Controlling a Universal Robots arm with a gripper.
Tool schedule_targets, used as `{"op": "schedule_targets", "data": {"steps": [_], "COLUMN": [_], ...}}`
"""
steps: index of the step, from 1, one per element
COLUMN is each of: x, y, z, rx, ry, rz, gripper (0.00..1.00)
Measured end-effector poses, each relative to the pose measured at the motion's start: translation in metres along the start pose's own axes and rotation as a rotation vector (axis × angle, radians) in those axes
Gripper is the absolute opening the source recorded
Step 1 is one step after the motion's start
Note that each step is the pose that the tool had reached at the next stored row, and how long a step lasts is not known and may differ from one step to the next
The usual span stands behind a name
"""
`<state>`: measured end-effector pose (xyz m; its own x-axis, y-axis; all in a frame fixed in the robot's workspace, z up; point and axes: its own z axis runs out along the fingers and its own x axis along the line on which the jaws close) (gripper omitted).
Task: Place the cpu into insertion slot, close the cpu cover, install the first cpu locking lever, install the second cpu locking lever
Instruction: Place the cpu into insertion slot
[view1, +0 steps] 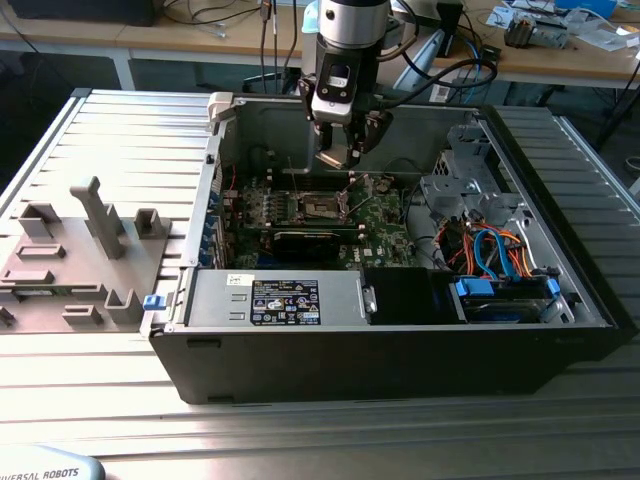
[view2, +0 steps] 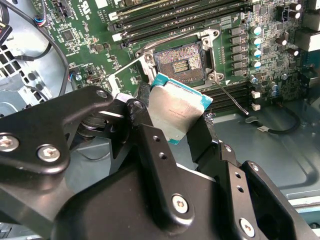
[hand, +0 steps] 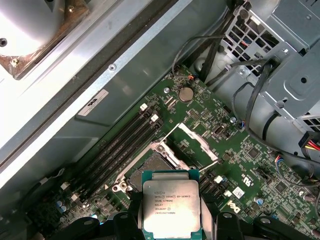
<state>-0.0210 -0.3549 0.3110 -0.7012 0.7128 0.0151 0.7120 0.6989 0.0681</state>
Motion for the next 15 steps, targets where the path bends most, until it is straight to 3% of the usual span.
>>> {"op": "schedule_targets", "data": {"steps": [15], "x": [0.0], "y": [0.0], "z": [0.0003], "rx": [-0.0001], "ry": [-0.0009], "rz": [0.013], "gripper": [0.54]}}
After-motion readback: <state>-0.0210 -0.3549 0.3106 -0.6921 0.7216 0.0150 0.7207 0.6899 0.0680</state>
